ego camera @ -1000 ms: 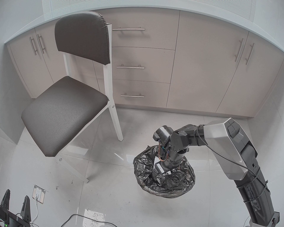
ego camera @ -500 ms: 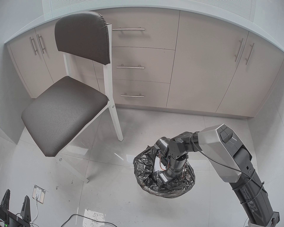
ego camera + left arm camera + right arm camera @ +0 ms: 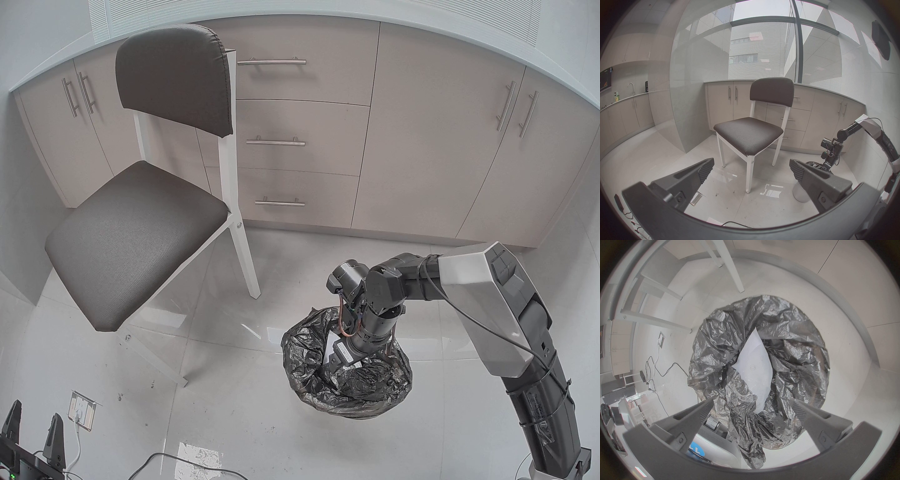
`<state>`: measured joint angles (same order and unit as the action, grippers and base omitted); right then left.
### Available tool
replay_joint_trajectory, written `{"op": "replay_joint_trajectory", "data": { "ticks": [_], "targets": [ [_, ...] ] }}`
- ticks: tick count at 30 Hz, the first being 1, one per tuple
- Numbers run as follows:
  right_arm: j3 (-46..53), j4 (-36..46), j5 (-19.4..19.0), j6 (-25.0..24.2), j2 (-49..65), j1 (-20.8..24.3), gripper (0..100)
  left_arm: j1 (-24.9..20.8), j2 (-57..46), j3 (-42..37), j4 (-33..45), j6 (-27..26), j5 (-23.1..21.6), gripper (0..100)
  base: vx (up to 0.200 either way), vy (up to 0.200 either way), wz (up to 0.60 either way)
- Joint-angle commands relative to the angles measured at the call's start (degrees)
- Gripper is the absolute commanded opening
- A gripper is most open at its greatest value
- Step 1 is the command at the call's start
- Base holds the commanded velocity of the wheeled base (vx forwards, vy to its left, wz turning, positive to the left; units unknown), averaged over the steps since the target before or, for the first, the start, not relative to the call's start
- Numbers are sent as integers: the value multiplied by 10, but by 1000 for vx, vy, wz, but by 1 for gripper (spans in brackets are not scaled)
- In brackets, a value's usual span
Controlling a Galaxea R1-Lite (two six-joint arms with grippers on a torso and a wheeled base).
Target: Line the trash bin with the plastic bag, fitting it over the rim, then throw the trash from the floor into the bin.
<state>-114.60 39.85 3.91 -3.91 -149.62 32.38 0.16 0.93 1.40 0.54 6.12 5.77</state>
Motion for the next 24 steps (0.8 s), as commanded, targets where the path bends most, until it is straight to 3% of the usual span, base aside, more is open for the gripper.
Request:
{"op": "replay_joint_trajectory", "data": {
  "ticks": [1, 8, 9, 12, 24],
  "targets": [
    [0, 0, 1, 0, 14, -1, 0, 0, -9, 0, 0, 0, 0, 100, 0, 0, 0],
    [0, -12, 13, -3, 2, 1, 0, 0, -9, 0, 0, 0, 0, 100, 0, 0, 0],
    [0, -47, 43, -4, -23, 3, 0, 0, -9, 0, 0, 0, 0, 100, 0, 0, 0],
    [0, -96, 66, -2, -49, 8, 0, 0, -9, 0, 0, 0, 0, 100, 0, 0, 0],
    [0, -151, 74, 2, -105, 11, 0, 0, -9, 0, 0, 0, 0, 100, 0, 0, 0]
  ]
}}
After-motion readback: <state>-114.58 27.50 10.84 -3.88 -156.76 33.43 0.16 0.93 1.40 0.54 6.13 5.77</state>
